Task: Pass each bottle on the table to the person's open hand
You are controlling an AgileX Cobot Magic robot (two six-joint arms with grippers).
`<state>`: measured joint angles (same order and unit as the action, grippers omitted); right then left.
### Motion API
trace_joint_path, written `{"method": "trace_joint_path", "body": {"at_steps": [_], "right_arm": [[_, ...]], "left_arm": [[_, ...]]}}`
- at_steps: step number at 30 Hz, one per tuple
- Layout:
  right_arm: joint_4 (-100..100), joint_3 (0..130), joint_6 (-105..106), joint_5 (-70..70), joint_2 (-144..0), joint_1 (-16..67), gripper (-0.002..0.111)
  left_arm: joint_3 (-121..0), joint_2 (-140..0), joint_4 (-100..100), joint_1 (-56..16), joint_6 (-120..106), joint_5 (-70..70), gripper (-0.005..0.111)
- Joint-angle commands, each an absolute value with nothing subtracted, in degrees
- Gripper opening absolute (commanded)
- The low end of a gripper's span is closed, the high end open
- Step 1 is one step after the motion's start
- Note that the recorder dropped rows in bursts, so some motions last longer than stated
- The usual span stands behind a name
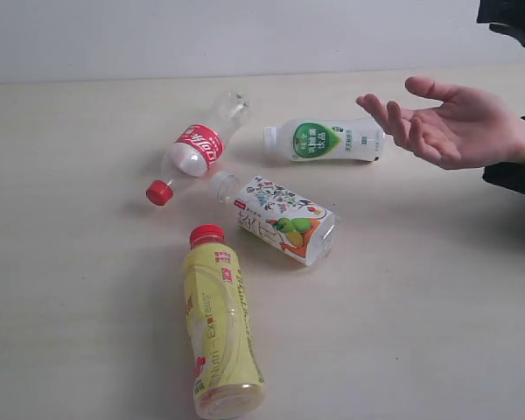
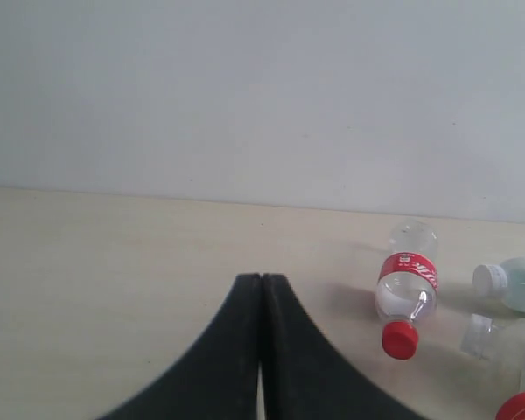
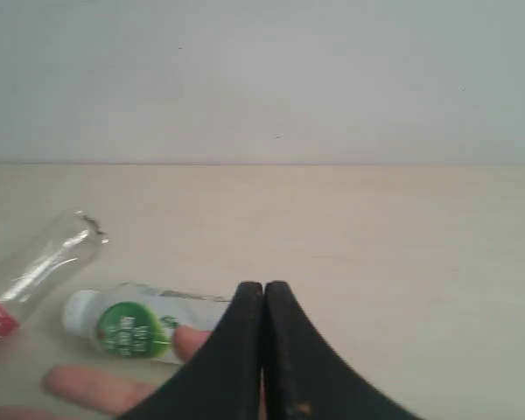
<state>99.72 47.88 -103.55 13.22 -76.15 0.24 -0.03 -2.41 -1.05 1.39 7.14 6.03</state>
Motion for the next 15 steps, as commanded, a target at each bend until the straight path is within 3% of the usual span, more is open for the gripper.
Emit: {"method": "trace_joint_path", "body": {"at_steps": [1, 7, 11, 15], "right_arm": [[99.95, 47.26, -96.90, -0.76, -77.05, 0.34, 0.000], [88.73, 47.46, -74.01, -19.92, -80.74, 0.34, 0.000], [56.58, 53.16, -45.69, -28.95, -84.45, 0.34, 0.000], [22.91, 64.28, -12.84, -47.10, -89.23, 0.34, 0.000]], "left_arm": [[0.00, -1.92, -1.02, 1.39, 7.25, 5.95, 0.000], [0.00, -1.92, -1.02, 1.39, 7.25, 5.95, 0.000], [0.00, -1.92, -1.02, 1.39, 7.25, 5.95, 0.000], [0.00, -1.92, -1.02, 1.39, 7.25, 5.95, 0.000]]}}
